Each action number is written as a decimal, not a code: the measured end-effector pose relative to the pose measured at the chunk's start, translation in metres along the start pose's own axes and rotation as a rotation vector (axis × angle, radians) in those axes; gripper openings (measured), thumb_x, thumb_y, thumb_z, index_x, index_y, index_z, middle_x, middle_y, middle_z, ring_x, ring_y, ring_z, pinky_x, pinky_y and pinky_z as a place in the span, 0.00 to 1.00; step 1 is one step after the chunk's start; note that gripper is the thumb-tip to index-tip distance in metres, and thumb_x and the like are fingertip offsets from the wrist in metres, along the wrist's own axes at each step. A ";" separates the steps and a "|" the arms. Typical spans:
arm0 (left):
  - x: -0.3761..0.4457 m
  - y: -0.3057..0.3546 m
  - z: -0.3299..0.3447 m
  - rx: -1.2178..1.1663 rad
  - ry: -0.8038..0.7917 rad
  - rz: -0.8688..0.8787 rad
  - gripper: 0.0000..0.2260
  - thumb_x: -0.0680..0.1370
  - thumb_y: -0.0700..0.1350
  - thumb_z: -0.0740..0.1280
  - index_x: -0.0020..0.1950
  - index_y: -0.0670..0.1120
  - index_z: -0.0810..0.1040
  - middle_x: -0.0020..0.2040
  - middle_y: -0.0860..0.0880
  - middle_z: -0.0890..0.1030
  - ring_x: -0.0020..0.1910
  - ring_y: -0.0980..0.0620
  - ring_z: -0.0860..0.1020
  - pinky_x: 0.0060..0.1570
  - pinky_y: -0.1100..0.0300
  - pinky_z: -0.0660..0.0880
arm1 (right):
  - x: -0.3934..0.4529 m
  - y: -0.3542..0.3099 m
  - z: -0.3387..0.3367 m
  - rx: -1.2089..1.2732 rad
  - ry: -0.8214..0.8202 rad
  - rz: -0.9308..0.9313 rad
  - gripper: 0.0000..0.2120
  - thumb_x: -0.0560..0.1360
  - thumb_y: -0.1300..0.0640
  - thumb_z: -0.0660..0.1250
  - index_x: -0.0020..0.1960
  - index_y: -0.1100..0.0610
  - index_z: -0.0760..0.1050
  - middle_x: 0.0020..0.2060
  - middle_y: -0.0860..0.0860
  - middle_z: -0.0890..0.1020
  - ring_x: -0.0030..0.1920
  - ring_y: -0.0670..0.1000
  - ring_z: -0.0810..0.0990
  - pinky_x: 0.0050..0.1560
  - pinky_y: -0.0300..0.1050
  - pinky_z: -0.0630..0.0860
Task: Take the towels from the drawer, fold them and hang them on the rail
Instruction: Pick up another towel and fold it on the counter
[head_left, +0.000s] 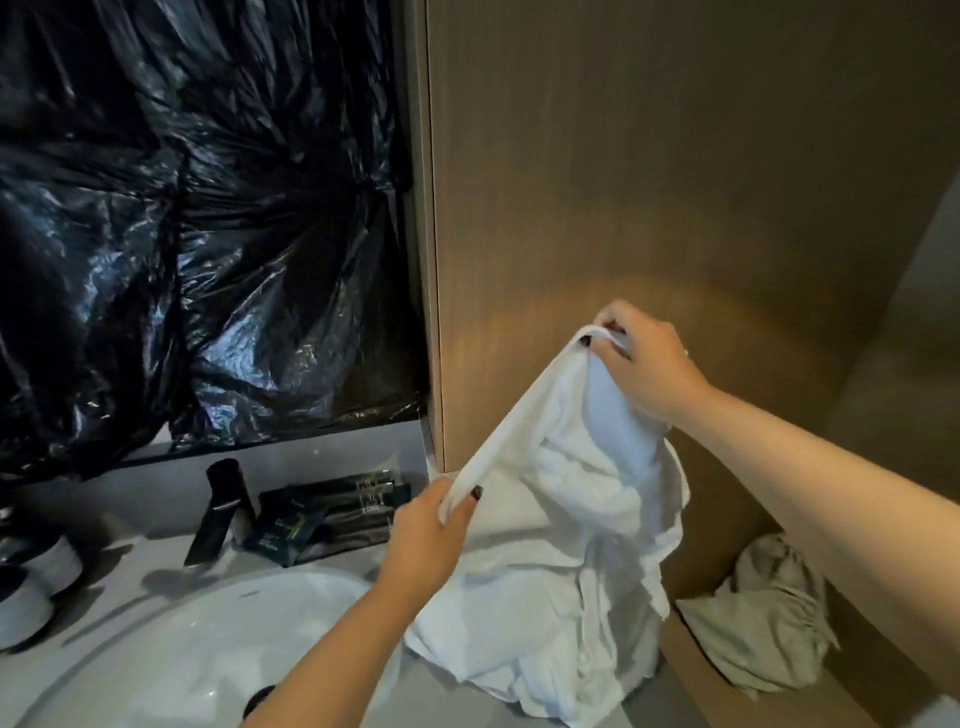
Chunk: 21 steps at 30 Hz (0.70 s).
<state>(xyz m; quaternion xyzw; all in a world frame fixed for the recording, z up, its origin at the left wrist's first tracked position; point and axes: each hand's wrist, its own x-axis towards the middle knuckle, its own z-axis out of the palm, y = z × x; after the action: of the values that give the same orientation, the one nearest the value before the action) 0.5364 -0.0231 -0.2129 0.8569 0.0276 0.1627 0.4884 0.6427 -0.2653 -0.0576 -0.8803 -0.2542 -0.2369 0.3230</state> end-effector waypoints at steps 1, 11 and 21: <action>0.009 0.008 -0.012 -0.023 0.025 0.040 0.09 0.80 0.47 0.66 0.40 0.52 0.74 0.30 0.55 0.74 0.28 0.60 0.71 0.29 0.66 0.65 | 0.005 -0.009 -0.007 -0.021 0.028 0.012 0.03 0.81 0.52 0.64 0.49 0.51 0.71 0.40 0.42 0.75 0.41 0.44 0.75 0.37 0.39 0.67; 0.059 0.160 -0.084 -0.271 0.012 0.477 0.11 0.81 0.45 0.63 0.38 0.48 0.74 0.35 0.55 0.74 0.31 0.62 0.70 0.32 0.71 0.66 | -0.013 -0.095 -0.049 -0.274 0.009 0.165 0.28 0.64 0.31 0.71 0.56 0.46 0.71 0.51 0.44 0.78 0.45 0.47 0.77 0.43 0.41 0.77; 0.069 0.203 -0.111 -0.249 0.051 0.670 0.10 0.78 0.52 0.67 0.42 0.47 0.79 0.39 0.51 0.79 0.37 0.54 0.75 0.33 0.65 0.69 | -0.010 -0.135 -0.064 0.179 0.030 0.173 0.04 0.76 0.61 0.68 0.51 0.59 0.77 0.44 0.48 0.78 0.42 0.46 0.74 0.39 0.34 0.68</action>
<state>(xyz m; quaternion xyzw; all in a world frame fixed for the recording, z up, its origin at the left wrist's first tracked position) 0.5448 -0.0230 0.0280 0.7480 -0.2627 0.3372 0.5078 0.5378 -0.2230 0.0399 -0.8630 -0.1926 -0.1976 0.4232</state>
